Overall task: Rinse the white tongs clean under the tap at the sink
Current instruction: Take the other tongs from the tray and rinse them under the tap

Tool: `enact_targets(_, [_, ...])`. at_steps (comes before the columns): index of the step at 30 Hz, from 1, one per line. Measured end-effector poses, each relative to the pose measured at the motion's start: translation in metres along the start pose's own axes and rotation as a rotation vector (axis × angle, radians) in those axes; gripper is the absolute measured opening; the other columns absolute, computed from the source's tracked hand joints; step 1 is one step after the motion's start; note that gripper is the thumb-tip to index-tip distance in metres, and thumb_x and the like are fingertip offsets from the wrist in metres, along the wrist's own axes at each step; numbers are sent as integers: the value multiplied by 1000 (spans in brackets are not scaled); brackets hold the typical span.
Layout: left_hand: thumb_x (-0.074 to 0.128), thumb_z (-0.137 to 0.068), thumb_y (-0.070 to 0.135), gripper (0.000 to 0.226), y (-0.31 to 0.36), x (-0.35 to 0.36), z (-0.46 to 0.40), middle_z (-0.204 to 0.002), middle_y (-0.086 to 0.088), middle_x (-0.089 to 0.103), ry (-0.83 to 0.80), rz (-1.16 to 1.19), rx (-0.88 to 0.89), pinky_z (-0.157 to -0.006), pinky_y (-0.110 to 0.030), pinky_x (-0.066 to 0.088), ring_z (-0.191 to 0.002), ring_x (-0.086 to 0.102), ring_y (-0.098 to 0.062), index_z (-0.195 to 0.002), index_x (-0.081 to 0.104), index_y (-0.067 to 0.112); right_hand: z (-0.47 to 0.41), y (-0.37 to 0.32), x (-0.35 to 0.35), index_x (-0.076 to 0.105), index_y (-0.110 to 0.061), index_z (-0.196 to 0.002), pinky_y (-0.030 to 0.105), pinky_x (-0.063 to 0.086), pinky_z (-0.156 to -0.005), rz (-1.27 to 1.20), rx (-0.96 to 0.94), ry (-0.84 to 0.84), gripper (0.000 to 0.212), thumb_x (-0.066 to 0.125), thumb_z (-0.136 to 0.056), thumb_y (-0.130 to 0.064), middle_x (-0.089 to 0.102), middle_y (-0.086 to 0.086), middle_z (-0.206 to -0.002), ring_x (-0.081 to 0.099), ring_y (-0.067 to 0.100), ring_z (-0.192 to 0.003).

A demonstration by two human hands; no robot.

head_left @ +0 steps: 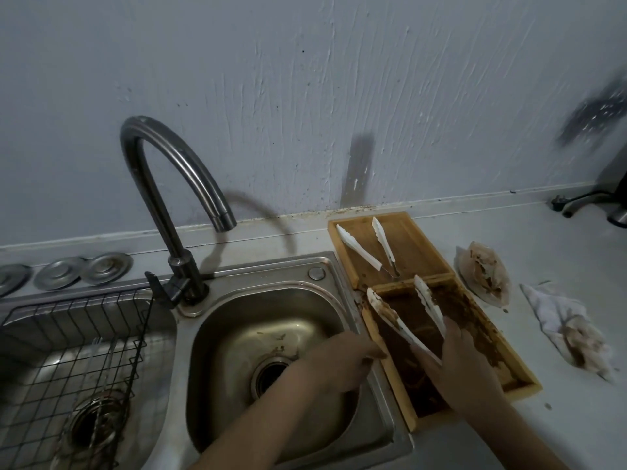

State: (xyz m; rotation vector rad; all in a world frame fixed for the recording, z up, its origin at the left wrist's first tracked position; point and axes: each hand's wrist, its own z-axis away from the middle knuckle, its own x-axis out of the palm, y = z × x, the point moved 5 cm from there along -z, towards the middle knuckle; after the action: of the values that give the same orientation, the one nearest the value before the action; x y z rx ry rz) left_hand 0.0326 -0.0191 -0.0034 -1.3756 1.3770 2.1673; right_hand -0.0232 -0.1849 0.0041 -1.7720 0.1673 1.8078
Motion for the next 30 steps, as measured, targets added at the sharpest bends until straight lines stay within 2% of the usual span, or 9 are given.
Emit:
enact_targets(3, [45, -95, 17, 34, -21, -41, 20, -122, 4, 65, 201, 93, -122, -88, -22, 51, -100, 62, -4, -125, 59, 25, 3, -19, -13, 23, -16, -140, 37, 50, -86, -79, -110, 62, 74, 50, -83, -55, 47, 10, -133, 56, 25, -112])
enact_targets(7, [46, -92, 22, 33, -57, -94, 57, -113, 7, 70, 461, 77, -247, -92, -34, 51, -103, 64, -9, -119, 63, 31, 1, -56, -8, 28, -25, -137, 39, 51, -93, -209, -289, -19, 75, 45, -78, -66, 49, 1, -134, 54, 17, -115])
enact_targets(12, [52, -92, 10, 27, -108, -137, 120, -107, 1, 71, 843, 208, -411, -93, -29, 51, -99, 65, -13, -113, 68, 14, 6, -118, 3, 24, -23, -142, 32, 32, -105, -360, -471, -87, 75, 52, -82, -56, 37, -2, -145, 37, 17, -133])
enact_targets(16, [54, -89, 2, 26, -134, -152, 165, -104, -7, 66, 1127, 184, -562, -81, -15, 45, -85, 61, -10, -110, 67, 9, 6, -153, 19, 23, -26, -142, 39, 35, -109, -372, -547, -140, 82, 47, -75, -68, 36, 0, -148, 36, 16, -134])
enact_targets(19, [60, -84, 2, 27, -150, -156, 191, -109, -9, 52, 1328, 147, -691, -85, -28, 49, -89, 58, -20, -110, 61, 9, 9, -173, 29, 28, -23, -141, 27, 33, -102, -337, -577, -153, 77, 53, -78, -61, 42, -1, -143, 40, 15, -129])
enact_targets(21, [63, -83, 7, 40, -162, -155, 198, -123, -13, 46, 1343, 175, -784, -88, -28, 44, -99, 54, -23, -121, 53, 8, 12, -183, 34, 34, -22, -138, 24, 34, -99, -344, -598, -152, 69, 58, -81, -52, 45, -4, -137, 43, 11, -124])
enact_targets(24, [64, -85, 14, 54, -178, -150, 192, -132, -12, 49, 1216, 318, -817, -96, -31, 44, -112, 54, -24, -135, 44, 10, 12, -193, 46, 36, -25, -136, 29, 39, -101, -354, -623, -186, 70, 60, -77, -55, 45, -13, -132, 42, 3, -119])
enact_targets(27, [60, -89, 20, 38, -188, -147, 186, -116, -10, 66, 1147, 302, -839, -95, -39, 50, -107, 63, -24, -126, 55, 11, 9, -196, 59, 33, -27, -138, 38, 46, -101, -346, -604, -219, 79, 56, -73, -64, 48, -7, -136, 46, 9, -122])
enact_targets(30, [55, -91, 31, 25, -188, -152, 185, -97, -9, 72, 1171, 185, -877, -82, -38, 53, -92, 67, -27, -105, 62, 11, 8, -200, 64, 34, -25, -138, 34, 43, -102, -330, -600, -219, 77, 61, -74, -59, 47, -6, -137, 45, 10, -123])
